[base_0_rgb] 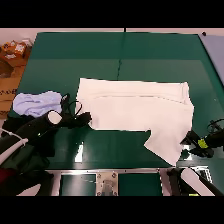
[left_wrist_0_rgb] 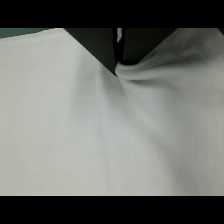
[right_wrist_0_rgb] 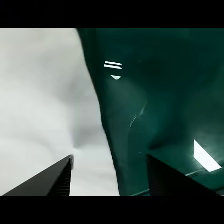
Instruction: Fold the shirts.
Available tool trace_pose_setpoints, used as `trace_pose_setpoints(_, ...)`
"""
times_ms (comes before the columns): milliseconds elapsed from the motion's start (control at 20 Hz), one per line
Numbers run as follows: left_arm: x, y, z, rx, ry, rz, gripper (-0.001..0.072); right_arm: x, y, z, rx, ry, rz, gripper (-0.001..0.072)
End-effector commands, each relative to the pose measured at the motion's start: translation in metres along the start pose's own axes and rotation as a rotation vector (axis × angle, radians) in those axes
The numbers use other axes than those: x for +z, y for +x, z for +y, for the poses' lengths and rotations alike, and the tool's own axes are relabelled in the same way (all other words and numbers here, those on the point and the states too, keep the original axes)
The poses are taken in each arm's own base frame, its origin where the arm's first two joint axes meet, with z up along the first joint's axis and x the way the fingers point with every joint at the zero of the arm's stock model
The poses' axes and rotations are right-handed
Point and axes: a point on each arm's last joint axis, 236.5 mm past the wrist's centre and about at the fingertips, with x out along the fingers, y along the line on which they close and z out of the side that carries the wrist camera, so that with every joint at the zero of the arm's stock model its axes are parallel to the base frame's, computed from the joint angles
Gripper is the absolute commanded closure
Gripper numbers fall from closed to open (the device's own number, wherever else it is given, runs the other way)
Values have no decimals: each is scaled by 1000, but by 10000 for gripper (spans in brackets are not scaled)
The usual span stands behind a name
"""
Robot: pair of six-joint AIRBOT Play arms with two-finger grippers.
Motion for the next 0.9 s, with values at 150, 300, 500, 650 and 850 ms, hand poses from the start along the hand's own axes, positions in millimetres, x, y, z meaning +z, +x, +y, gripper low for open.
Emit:
trace_pose_setpoints(150, 0, 0, 0, 0, 1, -1, 681, 21, 18, 37, 166, -51, -59, 242)
trace_pose_setpoints(300, 0, 0, -1, -1, 1, -2, 681, 31, 18, 50, 220, -78, -92, 321)
trace_pose_setpoints(500, 0, 0, 0, 0, 1, -1, 680, 28, 17, 55, 241, -94, -77, 555)
trace_pose_setpoints(650, -5, 0, -1, -1, 17, 22, 680, 22, 11, 57, 248, -116, -43, 698)
trace_pose_setpoints(850, -30, -13, -16, -21, 177, 173, 681, 32, -23, 62, 239, -110, -33, 698)
